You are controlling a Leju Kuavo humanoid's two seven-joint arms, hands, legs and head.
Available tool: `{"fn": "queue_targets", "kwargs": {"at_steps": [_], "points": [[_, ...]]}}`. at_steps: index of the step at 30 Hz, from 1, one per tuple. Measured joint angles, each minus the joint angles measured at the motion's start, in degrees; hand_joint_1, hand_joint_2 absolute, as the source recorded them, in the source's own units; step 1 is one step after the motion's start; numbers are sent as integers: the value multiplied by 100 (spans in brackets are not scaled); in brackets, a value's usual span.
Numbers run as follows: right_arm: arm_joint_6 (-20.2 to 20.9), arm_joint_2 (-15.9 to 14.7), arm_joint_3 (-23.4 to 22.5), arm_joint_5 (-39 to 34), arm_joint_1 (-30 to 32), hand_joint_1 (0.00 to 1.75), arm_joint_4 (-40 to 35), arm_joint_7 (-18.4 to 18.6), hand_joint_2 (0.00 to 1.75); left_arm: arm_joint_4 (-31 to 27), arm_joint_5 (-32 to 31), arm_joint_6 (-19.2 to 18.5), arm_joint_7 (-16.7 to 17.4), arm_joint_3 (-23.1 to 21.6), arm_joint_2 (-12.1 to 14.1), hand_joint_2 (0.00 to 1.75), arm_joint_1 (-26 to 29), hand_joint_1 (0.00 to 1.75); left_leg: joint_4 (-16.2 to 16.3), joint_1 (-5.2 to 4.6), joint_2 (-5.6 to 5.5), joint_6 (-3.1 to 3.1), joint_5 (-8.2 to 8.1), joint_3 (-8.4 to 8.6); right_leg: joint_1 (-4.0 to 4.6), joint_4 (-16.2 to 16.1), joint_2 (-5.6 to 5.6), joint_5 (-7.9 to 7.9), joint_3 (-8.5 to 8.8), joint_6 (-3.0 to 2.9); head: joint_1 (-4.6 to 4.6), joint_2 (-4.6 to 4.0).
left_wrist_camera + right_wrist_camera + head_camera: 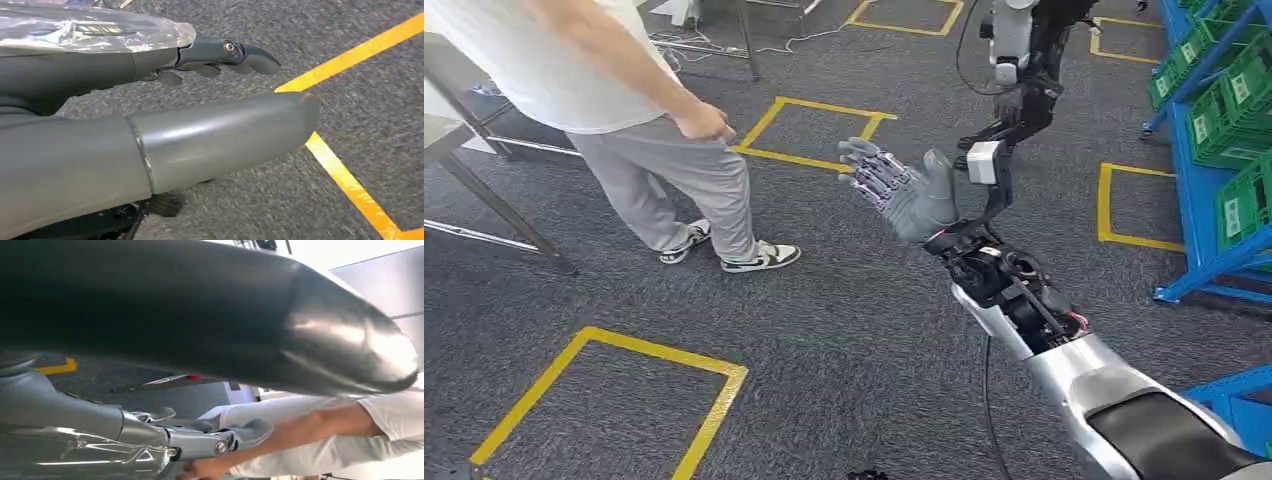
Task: Take the parts from the cabinet and place them on the table.
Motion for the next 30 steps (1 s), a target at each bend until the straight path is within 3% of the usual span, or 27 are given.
{"fn": "queue_targets", "kwargs": {"at_steps": [1, 2, 3, 4, 6, 8, 11, 12, 13, 14, 16, 17, 18, 22, 23, 24, 25, 27, 28, 29, 30], "points": [[0, 0, -2, -2, -7, 0, -2, 0, 0, 0, 0, 2, -2, 0, -2, 0, -2, 0, 3, 0, 8, -20, -37, 53, 9, -580, -56, 329, 251, -34, 11, 0], [2, 0, -2, -2, -17, 0, -2, 0, 0, 0, -2, 4, -2, 0, -4, 0, -8, 0, 0, -7, 18, -42, -59, 77, 36, -922, -168, 399, 388, -67, 11, 0], [2, 0, -2, 0, -35, 0, -2, 4, 0, 0, -2, 11, -2, 0, -7, 0, -13, 0, 33, -47, 23, -67, -74, 57, 81, -1030, -159, 369, 448, -88, 0, 0], [2, 0, -2, -2, -50, 0, -7, 0, 0, 0, 0, 17, -2, 0, -7, 0, -8, 0, 36, -47, 36, -85, -69, 26, 64, -1085, -143, 303, 517, -136, 0, 0], [2, 0, -2, 0, -30, 0, -9, 2, 0, 0, -2, 24, -2, 0, -9, 0, -1, 0, 11, -45, 103, -118, -61, 38, 69, -1079, -81, 313, 491, -158, -18, 0], [2, 2, -2, 0, -40, 0, -20, 0, 0, 0, -22, 35, -2, 0, -7, 0, -21, 0, 158, -35, 57, -184, -210, 1, 24, -1170, -41, 357, 565, -221, -29, -2], [-4, 2, -13, 0, -31, 0, -20, 13, 0, 0, -31, 74, -2, 0, 2, 0, -12, 0, 1482, -23, -17, -250, -802, -646, 19, -1173, 11, 354, 564, -266, -74, -2], [-7, 2, -9, 0, -8, 0, -20, 17, 0, 0, -37, 87, -2, 0, -4, 0, 1, 0, 1884, -18, -18, -264, -904, -879, 18, -1172, 40, 352, 563, -266, -81, -2], [-7, 2, -9, 0, 11, 0, -20, 18, 0, 0, -44, 92, -2, 0, -9, 0, 9, 0, 1956, -5, -18, -271, -841, -959, 18, -1171, 66, 352, 566, -266, -83, 0], [-7, 2, -9, 0, 15, 0, -20, 17, 0, 0, -44, 100, -2, 0, -9, 0, 9, 0, 1747, 8, -18, -273, -655, -894, 17, -1169, 96, 350, 570, -263, -83, 0], [-13, 2, -13, 0, 3, 0, -22, 17, 0, 0, -52, 120, -2, 0, 6, 0, 1, 0, 702, 32, -27, -264, -83, -431, 11, -1160, 155, 335, 589, -240, -83, -2], [-15, 2, -15, 0, 1, 0, -37, 17, 0, 0, -59, 136, -2, 0, 9, 0, -5, 0, 241, 52, -90, -262, 106, -216, 12, -1151, 175, 319, 587, -215, -94, 0], [-15, 2, -22, 0, -4, 0, -57, 17, 0, 0, -63, 153, -2, 0, 9, 0, -17, 0, 44, 33, -148, -248, 52, -119, 62, -1109, 208, 298, 553, -182, -107, 0], [-44, 2, -35, 20, 11, 0, -72, 35, 0, 0, -81, 221, -22, 0, -2, 0, -22, 0, 43, 34, -93, -118, 52, -121, 31, -1123, 268, 281, 551, -63, -79, 0], [-55, 2, -50, 35, 26, 0, -96, 33, 0, 0, -87, 232, -37, 0, 0, 0, -30, 0, 21, 48, -61, -80, 58, -97, 12, -1000, 168, 182, 473, -38, -72, 0], [-57, 4, -50, 37, 14, 0, -114, 33, 0, 0, -101, 245, -46, 0, 2, 0, -30, 0, 22, 44, -55, -40, 47, -87, 23, -697, 92, -12, 348, -28, -33, 0], [-50, 7, -41, 42, 13, 0, -116, 28, 0, 0, -105, 267, -55, 0, 2, 0, -31, 0, 23, 33, -41, -25, 43, -81, 16, -196, 51, -250, 133, -13, -22, 0], [-55, 7, -46, 52, 54, 0, -116, 26, 0, 0, -105, 278, -57, 0, 0, 0, -15, 0, 29, 19, -15, -12, 34, -78, 6, 730, 32, -582, -304, 8, -15, 0], [-63, 7, -48, 52, 79, 0, -114, 26, 0, 0, -103, 280, -57, 0, 0, 0, -3, 0, 31, 15, -2, -9, 30, -74, 4, 885, 29, -574, -393, 8, -4, 0], [-59, 7, -46, 61, 85, 0, -114, 24, 0, 0, -101, 280, -57, 0, 0, 0, 4, 0, 33, 11, 23, -11, 23, -65, 5, 743, 24, -441, -341, -2, 9, 0], [-59, 7, -46, 61, 83, 0, -116, 17, 0, 0, -98, 280, -57, 0, 0, 0, 7, 0, 35, 9, 43, -13, 11, -47, 5, 339, 10, -192, -152, -19, 17, 0]]}}
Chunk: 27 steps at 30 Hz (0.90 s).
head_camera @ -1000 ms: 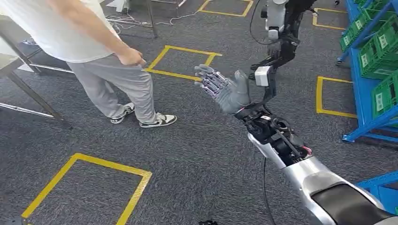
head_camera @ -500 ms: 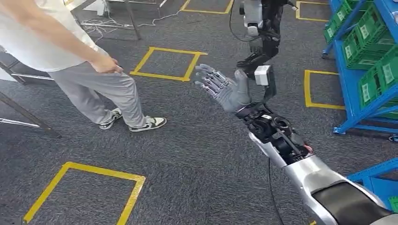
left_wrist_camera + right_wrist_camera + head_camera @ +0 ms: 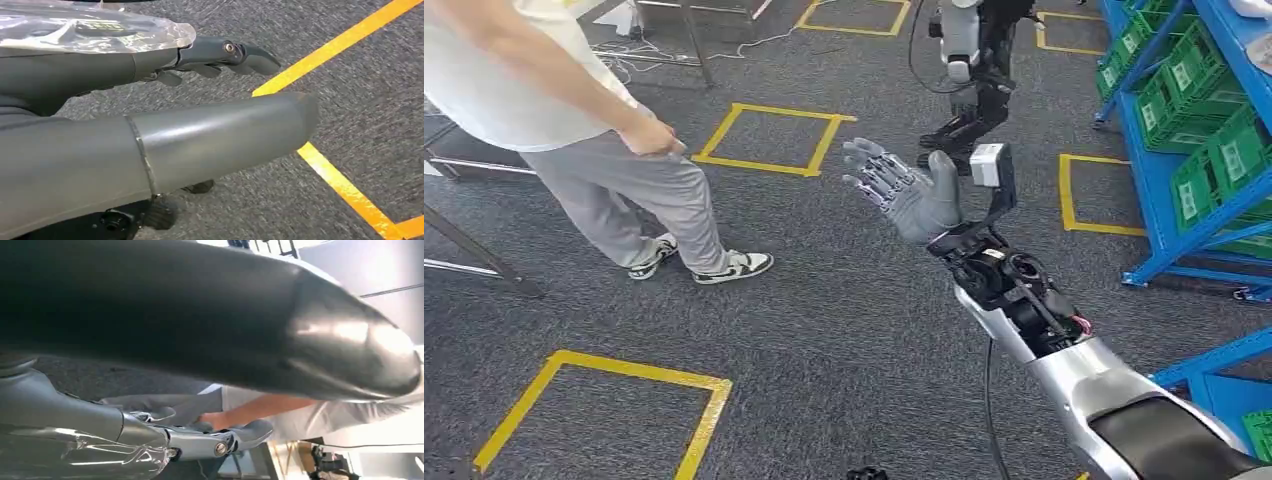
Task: Take the parts from the cabinet and place them on the table.
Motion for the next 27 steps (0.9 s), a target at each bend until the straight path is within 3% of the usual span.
{"fn": "queue_targets", "kwargs": {"at_steps": [1, 2, 3, 4, 7, 8, 9, 11, 12, 13, 14, 15, 16, 17, 18, 19, 22, 23, 24, 25, 27], "points": [[2, 0, 0, -2, -6, 0, -13, -4, 0, 0, 15, 0, -2, 0, 0, 0, -2, 0, 3, -2, 25, -12, -17, 30, 4, -597, -43, 310, 293, -26, 2, 0], [7, 0, 0, -7, -13, 0, -31, -9, 0, 0, 15, 0, -7, 0, 0, 0, 0, 0, 3, -7, 45, -30, -36, 61, 13, -1122, -155, 541, 556, -57, 15, -2], [13, 0, 0, -17, -37, 0, -35, -15, 0, 0, 17, 0, -13, 0, 0, 0, 1, 0, 13, -48, 63, -56, -51, 66, 79, -1328, -280, 455, 654, -71, 4, -2], [13, 0, 7, -31, -68, 0, -39, -13, 0, 0, 22, 0, -17, 0, 9, 0, 4, 0, 30, -56, 84, -73, -54, 40, 77, -1421, -249, 439, 733, -112, 4, 0], [13, 0, 9, -85, -76, 0, -39, -17, 0, 0, 33, 0, -24, 0, 7, 0, 11, 0, 9, -57, 211, -151, -41, 49, 78, -1431, -123, 481, 697, -186, -20, 0], [13, 0, 11, -98, -82, 0, -44, -20, 0, 0, 33, 0, -24, 0, 11, 0, 5, 0, 72, -36, 166, -194, -123, 30, 36, -1477, -99, 515, 734, -226, -22, 0], [20, 0, 9, -112, -111, 0, -41, -24, 0, 0, 33, 0, -26, 0, 7, 0, 3, 0, 291, -30, 51, -219, -284, -62, 39, -1491, -53, 531, 730, -251, -48, 0], [24, 0, 13, -125, -117, 0, -42, -35, 0, 0, 33, 7, -26, 0, 20, 0, 21, 0, 1245, -16, -47, -255, -750, -500, 42, -1491, 30, 546, 711, -274, -81, 0], [28, 0, 24, -127, -102, 0, -37, -33, 0, 0, 33, 7, -26, 0, 22, 0, 33, 0, 1703, -15, -59, -269, -899, -724, 43, -1490, 77, 547, 708, -275, -85, 0], [28, 0, 26, -125, -88, 0, -31, -33, 0, 0, 33, 7, -26, 0, 13, 0, 44, 0, 1935, -13, -60, -275, -924, -857, 43, -1489, 132, 547, 706, -275, -90, 0], [28, 0, 26, -127, -78, 0, -28, -33, 0, 0, 33, 7, -26, 0, 7, 0, 49, 0, 1868, -7, -60, -274, -818, -843, 42, -1489, 183, 549, 708, -274, -87, 0], [26, 0, 26, -127, -77, 0, -28, -33, 0, 0, 33, 7, -26, 0, 7, 0, 47, 0, 1524, 3, -64, -270, -591, -690, 41, -1484, 247, 550, 709, -272, -92, -2], [28, 0, 26, -127, -79, 0, -28, -33, 0, 0, 33, 7, -26, 0, 11, 0, 43, 0, 1020, 15, -94, -261, -326, -454, 39, -1474, 307, 551, 712, -265, -94, 0], [28, 0, 26, -127, -84, 0, -31, -33, 0, 0, 33, 7, -26, 0, 20, 0, 40, 0, 460, 37, -212, -252, -70, -184, 39, -1460, 358, 542, 712, -253, -96, -2], [28, 0, 26, -127, -86, 0, -28, -35, 0, 0, 33, 7, -26, 0, 24, 0, 36, 0, 114, 68, -457, -238, -24, -42, 40, -1451, 410, 538, 689, -231, -105, -2], [26, 0, 24, -129, -99, 0, -28, -35, 0, 0, 33, 7, -26, 0, 28, 0, 37, 0, 21, 73, -505, -232, -51, 3, 71, -1413, 472, 533, 652, -196, -99, -2], [28, 0, 22, -129, -85, 0, -31, -35, 0, 0, 37, 7, -26, 0, 26, 0, 28, 0, 43, 38, -337, -163, -47, 14, 9, -1451, 638, 570, 615, -91, -79, -2], [29, -7, 9, -129, -80, 0, -31, -37, 0, 0, 37, 7, -28, 0, 17, 0, 19, 0, -13, 75, -260, -109, -20, 33, 28, -1416, 588, 534, 593, -60, -81, 0], [26, -9, 4, -131, -84, 0, -35, -48, 0, 0, 37, 7, -31, 0, 22, 0, 12, 0, -33, 61, -202, -86, -24, 66, 49, -1264, 287, 417, 493, -35, -57, 0], [33, -7, 18, -131, -90, 0, -39, -55, 0, 0, 37, 7, -39, 0, 22, 0, 10, 0, -35, 47, -147, -31, -37, 81, 40, -883, 111, 190, 343, -17, -17, 0], [31, -7, 22, -131, -67, 0, -39, -55, 0, 0, 39, 7, -42, 0, 22, 0, 21, 0, -32, 25, -28, -19, -44, 81, 11, 117, 22, -234, -120, 17, -11, 0]]}}
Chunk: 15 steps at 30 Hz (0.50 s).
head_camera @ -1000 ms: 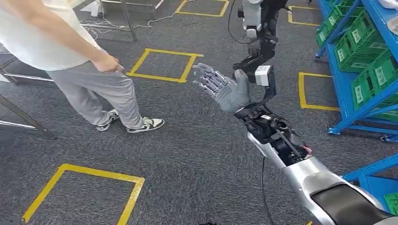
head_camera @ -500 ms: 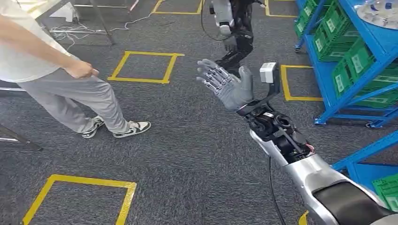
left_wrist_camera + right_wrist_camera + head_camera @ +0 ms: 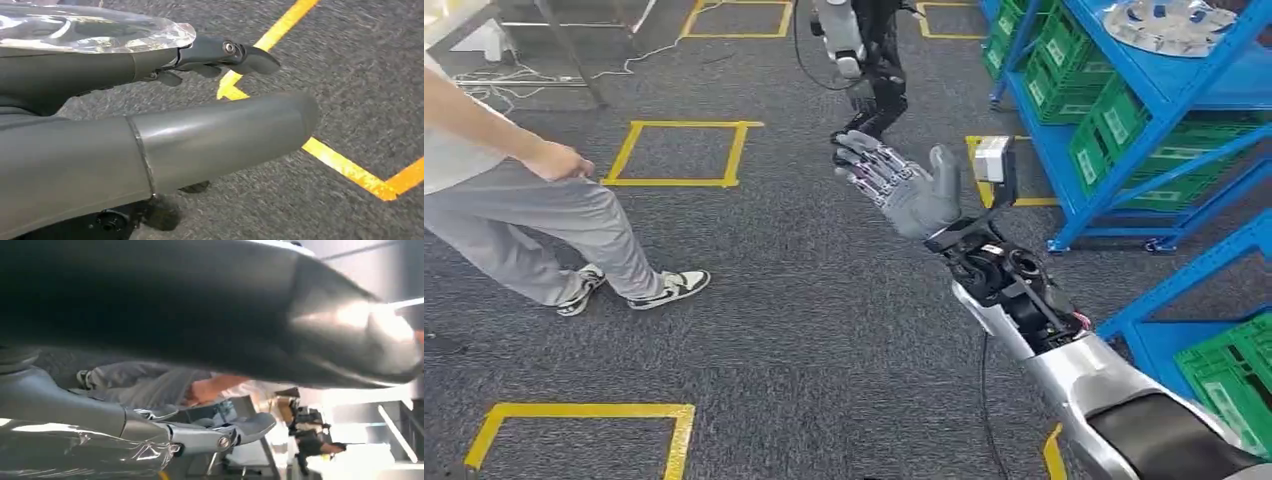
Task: Take the parts from the cabinet and place them on the table.
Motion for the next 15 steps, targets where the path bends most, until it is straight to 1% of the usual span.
{"fn": "queue_targets", "kwargs": {"at_steps": [1, 2, 3, 4, 5, 6, 7, 8, 9, 10, 11, 12, 13, 14, 15], "points": [[-22, 0, -4, 0, 21, 0, 4, -2, 0, 0, 0, 0, 0, 0, 0, 0, 9, 0, 2, -2, 63, 5, -5, -1, -12, 366, -5, -94, -174, 12, 2, 0], [-20, 0, -4, -2, 44, 0, 4, -2, 0, 0, 0, 0, 0, 0, 0, 0, 13, 0, 3, -3, 120, 0, -11, 6, -24, 413, -10, -34, -205, 20, 7, 0], [-20, 0, -4, -2, 51, 0, 4, -2, 0, 0, 0, 0, 0, 0, 0, 0, 12, 0, 5, -2, 176, -5, -21, 13, -26, 180, -26, 138, -100, 22, 11, 0], [-20, 0, -7, -2, 48, 0, 4, -2, 0, 0, 0, 0, 0, 0, -2, 0, 11, 0, 6, -1, 234, -21, -33, 33, -26, -296, -63, 399, 145, 14, 26, 0], [-20, 0, -4, -13, 45, 0, -4, -2, 0, 0, 2, 0, 0, 0, -7, 0, 9, 0, 7, 1, 286, -41, -53, 60, -24, -862, -160, 657, 435, 2, 33, 0], [-18, 0, -4, -18, 36, 0, -4, -4, 0, 0, 0, 0, 0, 0, -9, 0, 5, 0, 11, -7, 334, -69, -74, 84, -13, -1352, -401, 795, 668, -12, 39, 0], [-20, 0, 0, -20, 15, 0, -4, -2, 0, 0, 2, 0, 0, 0, -5, 0, 4, 0, 41, -63, 384, -103, -95, 72, 83, -1508, -484, 723, 761, -25, 44, -2], [-13, 0, 2, -26, 13, 0, -4, -9, 0, 0, 4, 2, -2, 0, 2, 0, 10, 0, 33, -64, 440, -124, -87, 64, 43, -1493, -432, 736, 767, -90, 24, 0], [-15, 0, 2, -33, 28, 0, -4, -9, 0, 0, 9, 2, -2, 0, 2, 0, 12, 0, 31, -78, 500, -133, -84, 71, 61, -1497, -357, 744, 747, -108, -11, 0], [-20, -2, 2, -33, 37, 0, -2, -4, 0, 0, 9, 0, -2, 0, -2, 0, 7, 0, 23, -63, 570, -155, -82, 84, 79, -1493, -296, 750, 727, -135, -11, 0], [-22, 0, 2, -33, 31, 0, -9, -4, 0, 0, 9, 2, -2, 0, -7, 0, -1, 0, 31, -55, 612, -200, -110, 88, 62, -1528, -227, 780, 748, -183, -9, 0], [-22, 0, 2, -35, 25, 0, -26, -4, 0, 0, 9, 2, -2, 0, -9, 0, -9, 0, 133, -21, 369, -239, -212, 60, 36, -1552, -181, 801, 763, -216, -20, 0], [-35, -2, 0, -42, 1, 0, -35, 2, 0, 0, 11, 2, -2, 0, -15, 0, -3, 0, 463, -10, 118, -251, -424, -98, 30, -1558, -125, 820, 751, -258, -39, 0], [-37, 0, 2, -53, -5, 0, -37, 4, 0, 0, 11, 2, -2, 0, -11, 0, 15, 0, 927, -6, 21, -258, -646, -317, 30, -1558, -62, 826, 738, -281, -57, 0], [-37, 2, 11, -52, 11, 0, -37, 22, 0, 0, 13, 2, -2, 0, 0, 0, 29, 0, 1429, -9, -24, -266, -850, -566, 35, -1558, 4, 829, 730, -285, -74, 0]]}}
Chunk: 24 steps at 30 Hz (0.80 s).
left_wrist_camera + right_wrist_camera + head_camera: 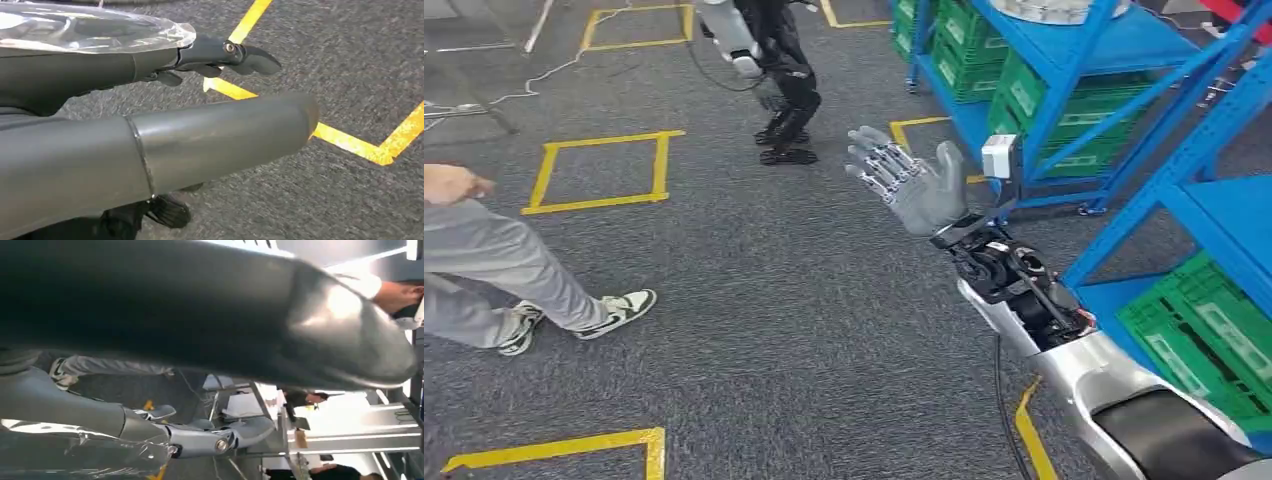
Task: Take the parts from the cabinet and place them on the table.
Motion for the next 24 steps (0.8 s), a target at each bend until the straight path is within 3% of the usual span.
{"fn": "queue_targets", "kwargs": {"at_steps": [1, 2, 3, 5, 6, 7, 8, 10, 11, 12, 13, 14, 16, 17, 18, 19, 21, 22, 23, 24], "points": [[-2, 0, 4, -2, 26, 0, 0, 13, 0, 0, 4, 0, 0, 0, 0, 0, 12, 0, 424, -2, -16, -1, -126, -226, 8, 1, 72, 5, -5, -6, -6, 0], [-4, 0, 7, -4, 45, 0, 0, 18, 0, 0, 4, 0, 0, 0, -2, 0, 25, 0, 574, -2, -17, 8, -102, -332, 13, 2, 146, 9, -6, -12, -6, -2], [-7, 0, 11, -7, 46, 0, 0, 20, 0, 0, 4, 0, 0, 0, -6, 0, 35, 0, 424, -2, -19, 22, 50, -277, 13, 3, 216, 11, -5, -11, -4, 0], [-9, 0, 15, -7, 43, 0, -13, 22, 0, 0, 4, 0, -2, 0, 0, 0, 29, 0, -569, 0, -98, 69, 603, 185, 12, 13, 363, 19, 7, 3, -11, 0], [-9, 0, 20, -7, 40, 0, -15, 22, 0, 0, 4, 0, -2, 0, 7, 0, 22, 0, -1116, 2, -277, 99, 835, 449, 9, 18, 431, 21, 9, 10, -15, 0], [-9, 0, 20, -7, 36, 0, -15, 20, 0, 0, 4, 2, -2, 0, 26, 0, 14, 0, -1348, 16, -470, 124, 783, 557, 45, 33, 480, 16, -27, 40, -9, 0], [-11, 0, 20, -7, 33, 0, -15, 24, 0, 0, 4, 2, -2, 0, 24, 0, 14, 0, -1381, 15, -396, 108, 797, 550, 17, 36, 547, 30, -46, 69, -2, 0], [-11, 0, 24, -9, 44, 0, -15, 22, 0, 0, 4, 4, -4, 0, 24, 0, 12, 0, -1380, -28, -291, 148, 794, 565, -27, -1, 657, 60, -62, 149, -9, 0], [-11, -4, 20, -7, 41, 0, -15, 24, 0, 0, 4, 4, -4, 0, 18, 0, 0, 0, -1428, 5, -223, 195, 825, 583, -5, -3, 721, 66, -90, 191, -2, 0], [-11, -13, 9, -9, 45, 0, -17, 22, 0, 0, 4, 4, -4, 0, 15, 0, -15, 0, -1469, 21, -135, 224, 848, 606, -6, 88, 459, -4, -106, 192, -4, 0], [-18, -13, 4, -9, 29, 0, -17, 22, 0, 0, 4, 4, -7, 0, 11, 0, -18, 0, -1478, 12, -96, 255, 845, 616, 22, 318, 185, -184, -243, 213, 50, 0], [-18, -9, 15, -11, 24, 0, -26, 18, 0, 0, 4, 4, -9, 0, 11, 0, -16, 0, -1477, 2, -37, 276, 837, 621, 6, 768, 63, -432, -443, 237, 72, 0], [-18, -11, 28, -13, 54, 0, -31, 24, 0, 0, 4, 4, -9, 0, 13, 0, -8, 0, -1472, -8, 92, 286, 829, 615, -33, 1790, -4, -830, -900, 279, 77, 0], [-26, -11, 24, -13, 64, 0, -28, 24, 0, 0, 4, 4, -9, 0, 13, 0, 2, 0, -1471, -9, 151, 284, 824, 618, -55, 2015, -9, -853, -1004, 291, 94, 0], [-28, -11, 24, -13, 72, 0, -28, 24, 0, 0, 4, 4, -9, 0, 13, 0, 4, 0, -1470, -8, 207, 274, 815, 625, -71, 1911, -20, -746, -957, 304, 92, 0], [-28, -11, 24, -13, 72, 0, -28, 24, 0, 0, 4, 4, -9, 0, 11, 0, 3, 0, -1468, -7, 264, 264, 803, 637, -80, 1567, -48, -540, -784, 315, 99, 0], [-26, -11, 24, -13, 69, 0, -46, 24, 0, 0, 4, 4, -9, 0, 2, 0, 2, 0, -1463, -3, 375, 217, 761, 691, -84, 426, -237, -24, -191, 308, 123, 0], [-26, -11, 24, -13, 60, 0, -48, 22, 0, 0, 4, 4, -11, 0, 13, 0, -2, 0, -1464, -29, 419, 188, 743, 706, -29, 117, -471, -85, -24, 314, 127, 0], [-26, -11, 28, -13, 44, 0, -52, 24, 0, 0, 4, 4, -13, 0, 17, 0, -6, 0, -1433, -63, 465, 154, 724, 686, -1, 38, -419, -74, 32, 236, 111, 0], [-26, -11, 31, -13, 50, 0, -52, 24, 0, 0, 4, 4, -15, 0, 22, 0, -6, 0, -1438, -74, 517, 143, 728, 694, -2, 44, -366, -66, 14, 213, 79, 0]]}}
